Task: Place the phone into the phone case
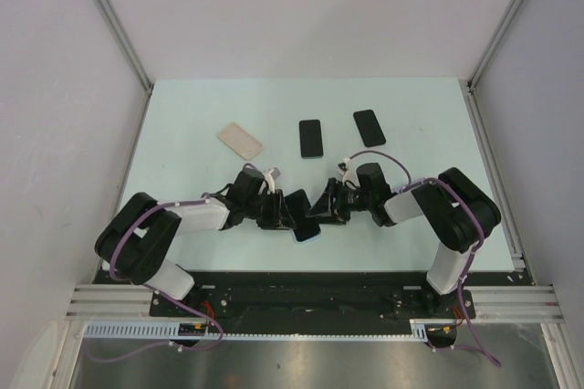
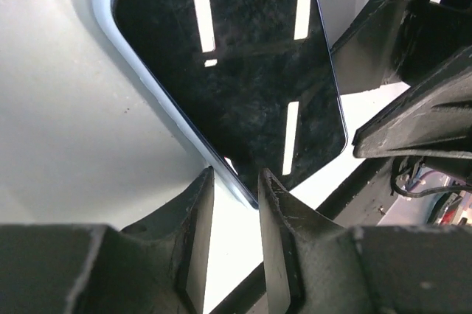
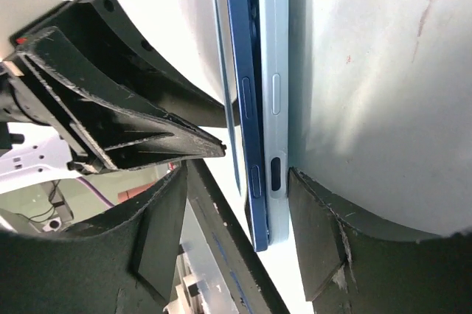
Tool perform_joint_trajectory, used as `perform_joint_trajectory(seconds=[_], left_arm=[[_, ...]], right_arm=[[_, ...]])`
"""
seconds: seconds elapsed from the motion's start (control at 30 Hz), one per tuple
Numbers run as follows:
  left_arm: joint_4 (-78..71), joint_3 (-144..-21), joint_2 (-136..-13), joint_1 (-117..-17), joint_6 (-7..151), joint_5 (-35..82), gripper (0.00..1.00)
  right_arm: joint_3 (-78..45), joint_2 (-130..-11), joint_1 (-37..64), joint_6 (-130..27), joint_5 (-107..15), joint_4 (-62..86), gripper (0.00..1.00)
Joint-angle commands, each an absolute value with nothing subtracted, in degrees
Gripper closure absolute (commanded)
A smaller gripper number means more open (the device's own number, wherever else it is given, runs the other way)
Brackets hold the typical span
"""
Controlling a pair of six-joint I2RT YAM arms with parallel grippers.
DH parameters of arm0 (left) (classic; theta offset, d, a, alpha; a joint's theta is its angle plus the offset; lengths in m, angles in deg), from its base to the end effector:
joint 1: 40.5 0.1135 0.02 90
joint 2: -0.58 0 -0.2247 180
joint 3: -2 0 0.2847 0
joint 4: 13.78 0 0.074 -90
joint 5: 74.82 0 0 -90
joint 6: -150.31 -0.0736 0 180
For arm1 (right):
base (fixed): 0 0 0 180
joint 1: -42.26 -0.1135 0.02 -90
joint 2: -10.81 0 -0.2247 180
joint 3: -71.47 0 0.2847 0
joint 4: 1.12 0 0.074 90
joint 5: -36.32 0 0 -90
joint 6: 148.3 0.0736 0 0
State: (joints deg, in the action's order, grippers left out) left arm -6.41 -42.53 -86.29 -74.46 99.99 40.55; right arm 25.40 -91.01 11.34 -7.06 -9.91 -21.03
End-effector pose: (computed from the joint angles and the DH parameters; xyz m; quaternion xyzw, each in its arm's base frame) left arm 0.2387 -0.1988 0.0389 0.0298 0.9185 -0.3664 0.1454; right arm 0.2564 0.2129 0.0237 -0.0213 0.8432 0.5278 0.1003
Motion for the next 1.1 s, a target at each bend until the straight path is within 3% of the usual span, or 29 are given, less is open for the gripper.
perform_joint_trajectory(seconds=[0.0,0.3,0.47,0.7,0.93,1.0,1.07], left_arm=[[-10.4,-41.9,-83.7,-74.9,102.6,43.1,0.66],[-11.8,-43.0,-85.7,-74.9,102.1,44.0,0.66],[-13.2,-42.9,-86.7,-74.9,102.0,45.1,0.69],[-12.1,-43.2,-88.1,-74.9,100.3,46.3,0.66],[-9.2,-43.5,-86.5,-74.9,98.8,45.5,0.55],[-8.2,-44.4,-86.3,-74.9,97.8,44.8,0.54],[-7.4,-45.0,-86.1,-74.8,97.1,44.0,0.53]], right_arm=[[27.1,-92.3,12.5,-0.9,-5.3,-35.6,0.4],[29.7,-98.3,12.5,7.2,0.2,-51.2,0.43],[29.7,-99.9,12.5,7.5,0.7,-52.4,0.46],[29.8,-100.8,12.6,7.0,-0.7,-52.6,0.67],[29.8,-102.5,12.2,5.9,-1.7,-52.2,0.91],[29.8,-102.6,12.1,5.9,-1.7,-52.1,0.93],[29.8,-102.6,12.2,5.7,-1.7,-51.6,0.88]])
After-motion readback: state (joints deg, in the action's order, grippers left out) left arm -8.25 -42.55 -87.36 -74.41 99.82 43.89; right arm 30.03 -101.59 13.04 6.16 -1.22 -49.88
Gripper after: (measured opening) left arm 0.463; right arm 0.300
